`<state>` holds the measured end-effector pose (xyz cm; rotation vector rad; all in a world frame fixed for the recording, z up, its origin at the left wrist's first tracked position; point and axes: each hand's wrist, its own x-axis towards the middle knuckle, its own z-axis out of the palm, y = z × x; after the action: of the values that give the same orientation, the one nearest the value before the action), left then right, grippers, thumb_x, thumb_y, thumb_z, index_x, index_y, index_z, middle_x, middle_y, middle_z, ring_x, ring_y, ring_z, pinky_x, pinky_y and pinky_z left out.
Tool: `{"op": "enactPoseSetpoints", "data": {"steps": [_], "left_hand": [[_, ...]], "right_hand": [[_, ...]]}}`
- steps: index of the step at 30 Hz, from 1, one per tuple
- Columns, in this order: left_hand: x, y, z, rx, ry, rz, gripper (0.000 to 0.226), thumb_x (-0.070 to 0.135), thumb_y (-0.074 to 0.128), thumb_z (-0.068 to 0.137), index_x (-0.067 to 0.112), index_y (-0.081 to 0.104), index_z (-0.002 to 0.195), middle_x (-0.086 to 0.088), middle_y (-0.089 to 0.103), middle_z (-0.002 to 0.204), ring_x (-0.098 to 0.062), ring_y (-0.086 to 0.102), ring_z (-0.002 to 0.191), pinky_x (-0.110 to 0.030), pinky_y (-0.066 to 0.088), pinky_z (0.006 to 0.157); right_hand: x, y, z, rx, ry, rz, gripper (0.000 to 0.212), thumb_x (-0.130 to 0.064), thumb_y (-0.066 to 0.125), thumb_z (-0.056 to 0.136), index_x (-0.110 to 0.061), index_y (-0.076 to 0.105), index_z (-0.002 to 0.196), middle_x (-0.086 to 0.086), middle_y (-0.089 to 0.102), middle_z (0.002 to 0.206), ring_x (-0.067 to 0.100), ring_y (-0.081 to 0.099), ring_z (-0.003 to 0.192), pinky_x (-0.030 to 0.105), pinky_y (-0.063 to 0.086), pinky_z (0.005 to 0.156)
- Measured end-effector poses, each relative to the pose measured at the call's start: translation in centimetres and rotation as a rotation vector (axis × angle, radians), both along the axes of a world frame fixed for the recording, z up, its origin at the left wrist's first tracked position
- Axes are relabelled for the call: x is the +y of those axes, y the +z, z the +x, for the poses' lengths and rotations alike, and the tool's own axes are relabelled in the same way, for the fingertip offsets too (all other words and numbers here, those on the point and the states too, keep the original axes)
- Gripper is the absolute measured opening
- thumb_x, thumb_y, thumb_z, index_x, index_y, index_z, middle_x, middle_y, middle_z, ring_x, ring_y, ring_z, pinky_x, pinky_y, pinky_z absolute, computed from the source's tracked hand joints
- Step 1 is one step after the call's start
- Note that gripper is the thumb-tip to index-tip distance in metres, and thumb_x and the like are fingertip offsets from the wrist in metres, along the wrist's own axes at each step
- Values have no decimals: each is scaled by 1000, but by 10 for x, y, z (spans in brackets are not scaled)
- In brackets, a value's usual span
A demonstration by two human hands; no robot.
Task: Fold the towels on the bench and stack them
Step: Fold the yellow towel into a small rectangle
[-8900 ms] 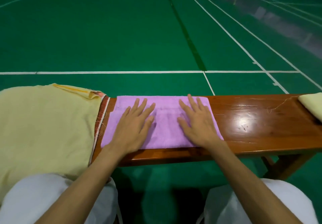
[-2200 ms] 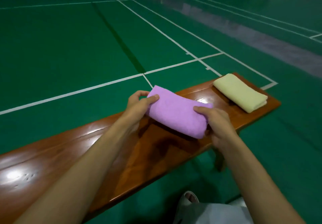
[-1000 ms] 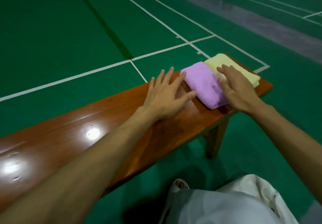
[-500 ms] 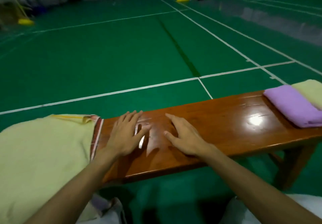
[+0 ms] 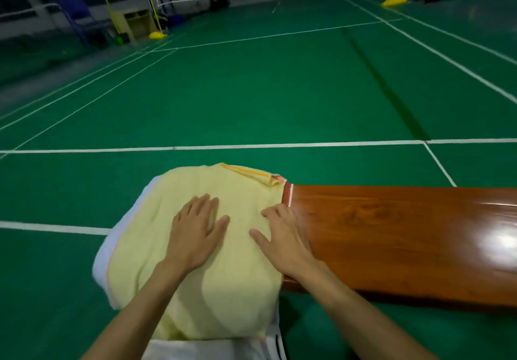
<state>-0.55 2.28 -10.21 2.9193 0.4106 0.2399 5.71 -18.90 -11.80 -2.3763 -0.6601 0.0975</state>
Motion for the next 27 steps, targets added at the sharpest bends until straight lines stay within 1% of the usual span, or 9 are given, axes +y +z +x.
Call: {"op": "enactPoseSetpoints", "data": {"steps": [4,7,10,12,15,18,21,25,27], "left_hand": [[43,-7,-15,-216,196,-26,54,49,38,101,13,61,134,-10,59,142,-34,49,130,-51,39,107],[56,-4,-26,-393,477,-84,33,30,64,96,6,65,119,-20,62,123,-40,50,115,-53,39,97],[64,-2,-35,-420,643,-84,24,25,68,92,6,70,106,-21,60,112,-40,50,108,-50,39,95],[63,-2,-37,-440,607,-29,14,18,67,92,6,73,97,-20,60,104,-39,50,102,-49,39,90],[56,1,-33,-459,557,-22,11,12,65,94,2,71,93,-21,60,105,-40,49,102,-50,38,89],[38,8,-21,-489,461,-12,9,10,62,95,2,67,95,-23,57,106,-41,47,104,-51,38,88],[9,14,-5,-502,330,-17,6,10,60,97,6,63,95,-20,56,106,-39,47,103,-51,39,86],[-59,8,21,-458,160,-140,7,10,55,99,10,59,92,-14,53,102,-34,48,96,-51,44,83],[-101,1,38,-441,80,-164,8,11,56,99,11,59,92,-13,53,100,-33,50,92,-51,46,80]], "right_hand": [[13,-4,-3,-7,-186,108,29,-47,65,96,-27,62,118,-10,56,113,10,51,106,31,51,89],[7,-7,-3,-45,-233,104,12,-40,68,96,-33,59,98,-14,56,97,6,50,92,15,37,70],[1,-11,-1,-80,-192,102,10,-35,65,99,-30,58,93,-12,55,95,7,49,90,16,35,70],[-3,-12,2,-91,-186,135,6,-30,64,99,-27,61,95,-10,54,96,7,48,90,18,37,71],[-14,-11,3,-144,-223,178,5,-26,64,99,-25,62,95,-9,49,95,9,46,89,25,43,72],[-28,-4,3,-185,-263,213,10,-23,59,100,-25,55,92,-8,47,96,10,45,88,25,42,69],[-49,6,11,-208,-416,210,12,-21,50,103,-23,49,92,-5,46,100,12,44,91,28,44,73],[-108,22,39,-40,-665,238,5,-15,44,106,-14,48,103,-1,49,102,15,49,91,30,38,75],[-151,31,59,56,-772,231,12,-13,40,107,-6,48,114,3,51,103,20,50,94,33,37,76]]}}
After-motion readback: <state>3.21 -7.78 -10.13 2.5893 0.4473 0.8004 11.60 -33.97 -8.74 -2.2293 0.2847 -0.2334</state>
